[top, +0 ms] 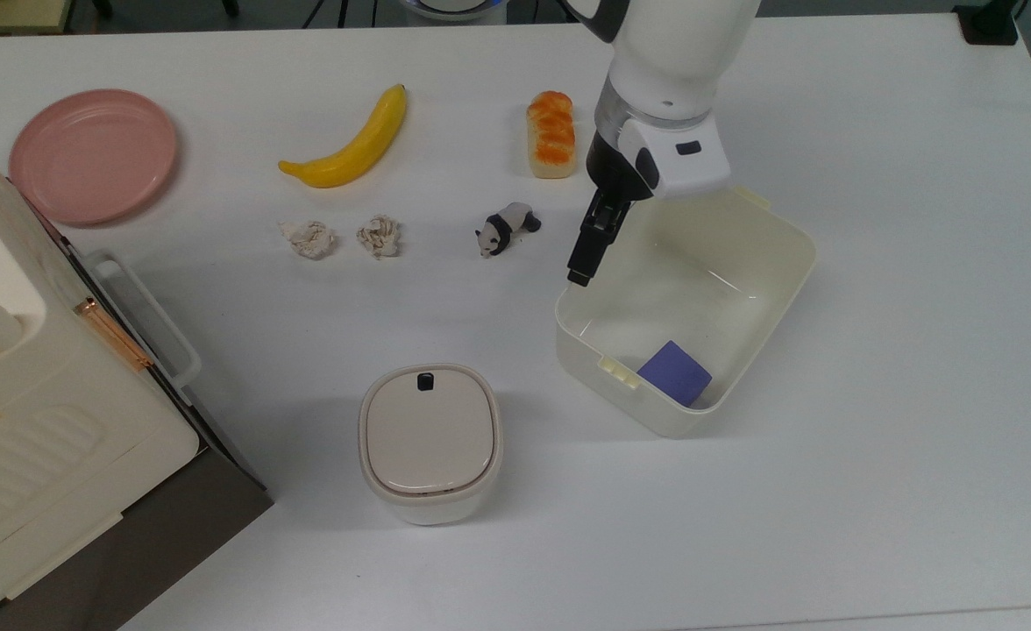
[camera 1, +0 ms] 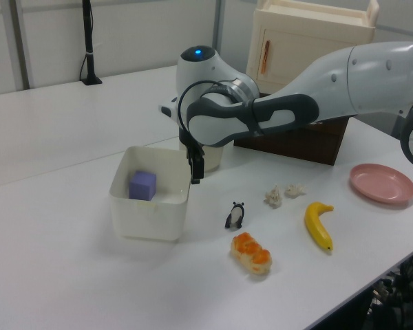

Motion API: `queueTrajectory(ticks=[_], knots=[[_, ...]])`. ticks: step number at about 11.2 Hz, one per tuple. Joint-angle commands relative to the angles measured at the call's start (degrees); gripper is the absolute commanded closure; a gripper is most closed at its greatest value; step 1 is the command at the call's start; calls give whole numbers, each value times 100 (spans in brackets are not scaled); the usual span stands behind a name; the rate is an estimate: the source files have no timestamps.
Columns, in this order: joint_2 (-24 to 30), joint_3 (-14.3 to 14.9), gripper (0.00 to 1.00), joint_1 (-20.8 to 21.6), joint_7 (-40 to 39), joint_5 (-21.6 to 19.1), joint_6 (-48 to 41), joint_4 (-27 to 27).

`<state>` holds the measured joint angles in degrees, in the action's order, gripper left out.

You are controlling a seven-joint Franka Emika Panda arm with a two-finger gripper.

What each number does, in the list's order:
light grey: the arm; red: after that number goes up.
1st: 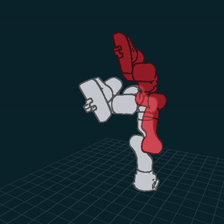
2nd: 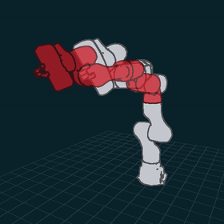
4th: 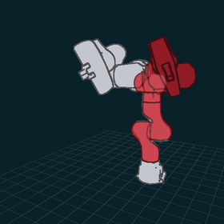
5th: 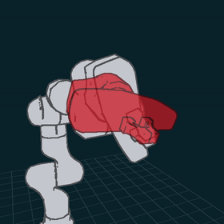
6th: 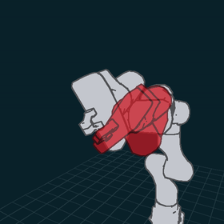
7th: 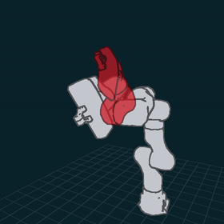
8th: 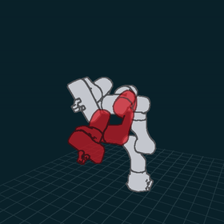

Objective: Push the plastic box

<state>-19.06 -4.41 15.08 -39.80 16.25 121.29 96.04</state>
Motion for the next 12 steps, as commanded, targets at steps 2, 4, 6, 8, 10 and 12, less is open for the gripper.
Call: queueTrajectory(ticks=[2, 4, 6, 8, 10, 12], knots=[[1033, -271, 0, -620, 77, 1, -61, 178], [1596, -245, 0, -795, 331, -139, -1005, 161], [1958, -87, 0, -1032, 1425, -647, -1806, 64], [2117, 272, 0, -1069, 3320, -781, -2667, -198], [2205, 510, 0, -1069, 5360, -939, -2865, -235], [2205, 660, 0, -1068, 5448, -1342, -2813, -218]])
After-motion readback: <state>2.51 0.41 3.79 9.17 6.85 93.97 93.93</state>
